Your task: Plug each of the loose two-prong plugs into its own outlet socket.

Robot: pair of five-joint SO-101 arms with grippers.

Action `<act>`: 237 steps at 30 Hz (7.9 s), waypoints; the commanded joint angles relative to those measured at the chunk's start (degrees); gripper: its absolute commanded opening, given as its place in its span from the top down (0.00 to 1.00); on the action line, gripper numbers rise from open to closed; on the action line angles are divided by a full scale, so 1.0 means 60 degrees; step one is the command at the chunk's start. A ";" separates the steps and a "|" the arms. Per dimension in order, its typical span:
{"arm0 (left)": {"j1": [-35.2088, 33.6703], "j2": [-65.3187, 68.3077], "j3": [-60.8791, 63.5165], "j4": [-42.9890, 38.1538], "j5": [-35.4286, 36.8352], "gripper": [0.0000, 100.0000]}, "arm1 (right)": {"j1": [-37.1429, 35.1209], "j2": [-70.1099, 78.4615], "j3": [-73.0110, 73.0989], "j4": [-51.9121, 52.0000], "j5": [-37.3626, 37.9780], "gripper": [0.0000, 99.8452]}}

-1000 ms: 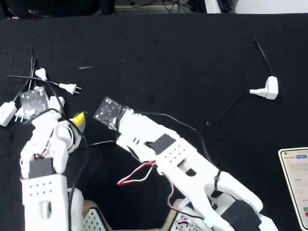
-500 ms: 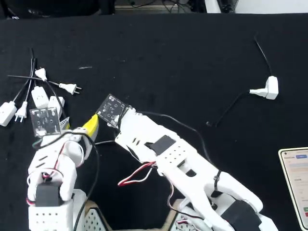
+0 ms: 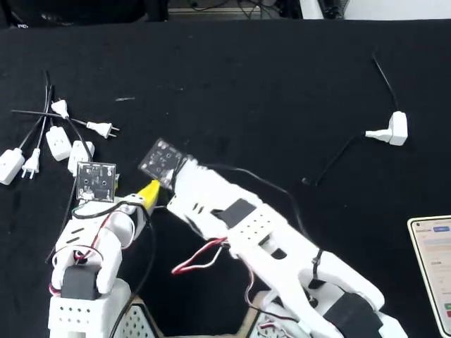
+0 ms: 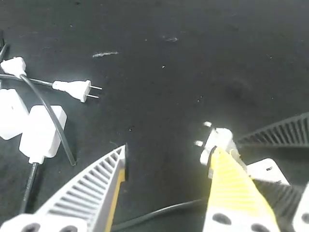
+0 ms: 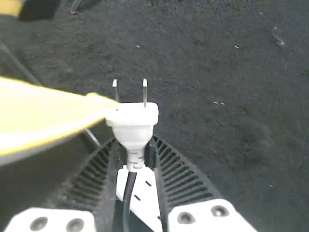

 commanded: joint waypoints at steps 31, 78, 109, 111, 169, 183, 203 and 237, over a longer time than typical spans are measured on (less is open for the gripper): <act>-0.0139 0.0029 -0.0125 -0.0176 -0.0073 0.72 | -0.0674 -0.3553 0.1150 0.0557 -0.1275 0.99; -0.0139 0.0015 0.0095 -0.0176 -0.0088 0.72 | -0.0601 -0.5106 0.1941 0.0147 -0.2271 0.99; -0.1370 0.0029 -0.0081 -0.0249 0.0337 0.72 | 0.0176 -0.4755 -0.0535 0.4674 0.1187 0.99; -0.1370 0.0044 -0.0066 -0.0234 0.0337 0.72 | 0.0176 -0.4652 -0.1223 0.5685 0.1963 0.99; 0.2440 1.1238 -0.4828 -0.0615 -0.0469 0.71 | 0.4410 -0.2777 -0.4945 1.2542 0.8762 0.99; 0.0110 1.1385 -0.5619 -0.0674 -0.0073 0.97 | 0.4821 -0.2777 -0.4139 1.1766 0.8806 0.99; 0.1414 1.2440 -0.4300 -0.3179 -0.0044 0.82 | 0.4879 -0.2850 -0.5033 1.2542 0.8762 0.99; 0.3978 1.3275 -0.4960 -0.1436 0.0381 0.81 | 0.4293 -0.2777 -0.4974 1.2366 0.8821 0.99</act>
